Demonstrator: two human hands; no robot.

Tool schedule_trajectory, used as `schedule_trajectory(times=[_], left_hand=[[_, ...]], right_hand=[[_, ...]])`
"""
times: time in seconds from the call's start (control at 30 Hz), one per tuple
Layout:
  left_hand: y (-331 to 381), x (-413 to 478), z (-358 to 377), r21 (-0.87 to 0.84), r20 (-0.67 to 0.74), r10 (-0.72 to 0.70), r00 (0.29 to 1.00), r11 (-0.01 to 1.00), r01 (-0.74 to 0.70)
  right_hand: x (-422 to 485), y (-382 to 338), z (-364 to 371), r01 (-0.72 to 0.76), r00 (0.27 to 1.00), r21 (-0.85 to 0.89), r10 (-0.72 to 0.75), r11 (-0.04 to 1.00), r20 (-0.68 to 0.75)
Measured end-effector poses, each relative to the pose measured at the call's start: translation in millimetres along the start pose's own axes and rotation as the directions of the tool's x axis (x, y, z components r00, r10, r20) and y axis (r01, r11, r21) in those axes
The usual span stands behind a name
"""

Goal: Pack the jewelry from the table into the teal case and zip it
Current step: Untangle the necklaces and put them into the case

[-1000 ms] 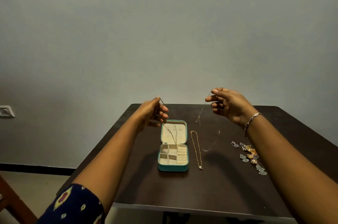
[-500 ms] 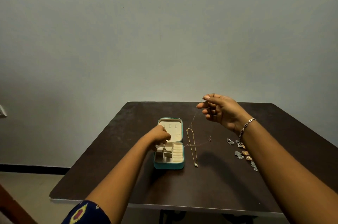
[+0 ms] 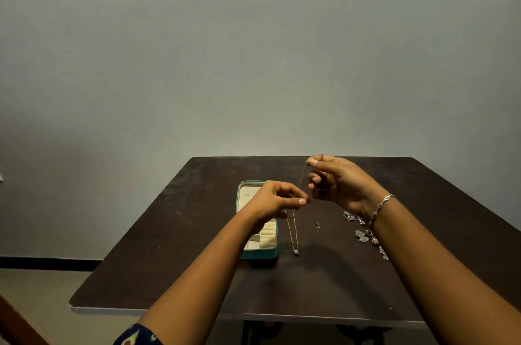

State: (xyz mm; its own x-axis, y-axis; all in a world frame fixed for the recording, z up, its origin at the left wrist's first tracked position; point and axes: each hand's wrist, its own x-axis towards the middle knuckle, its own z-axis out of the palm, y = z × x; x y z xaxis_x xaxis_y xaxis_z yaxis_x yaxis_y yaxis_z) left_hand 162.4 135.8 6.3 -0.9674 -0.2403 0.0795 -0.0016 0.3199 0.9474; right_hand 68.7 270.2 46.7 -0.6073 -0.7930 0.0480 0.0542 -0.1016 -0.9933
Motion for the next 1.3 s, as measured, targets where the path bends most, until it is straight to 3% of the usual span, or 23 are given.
schedule_trajectory(times=[0.13, 0.23, 0.5, 0.87, 1.3], left_hand=[[4.3, 0.4, -9.6, -0.101, -0.126, -0.029, 0.992, 0.995, 0.016], [15.1, 0.9, -25.7, -0.172, -0.135, -0.078, 0.988, 0.984, 0.054], [46.7, 5.7, -51.3, -0.159, -0.239, -0.058, 0.969, 0.987, 0.019], [63.9, 16.6, -47.9, 0.001, -0.215, -0.01, 0.977, 1.0, 0.01], [59.2, 55.0, -34.5, -0.044, -0.241, 0.001, 0.971, 0.999, -0.012]], right_hand=[[-8.5, 3.5, -14.0, -0.009, 0.999, 0.014, 0.009, 1.0, -0.051], [-14.3, 14.0, -27.7, -0.024, 0.991, -0.019, 0.021, 1.0, -0.132], [-32.8, 60.5, -51.3, -0.113, 0.97, -0.042, 0.101, 0.993, -0.222], [-50.8, 92.5, -40.0, -0.064, 0.966, 0.219, 0.116, 0.974, -0.233], [-58.9, 111.0, -33.9, -0.026, 0.937, 0.231, 0.104, 0.973, -0.334]])
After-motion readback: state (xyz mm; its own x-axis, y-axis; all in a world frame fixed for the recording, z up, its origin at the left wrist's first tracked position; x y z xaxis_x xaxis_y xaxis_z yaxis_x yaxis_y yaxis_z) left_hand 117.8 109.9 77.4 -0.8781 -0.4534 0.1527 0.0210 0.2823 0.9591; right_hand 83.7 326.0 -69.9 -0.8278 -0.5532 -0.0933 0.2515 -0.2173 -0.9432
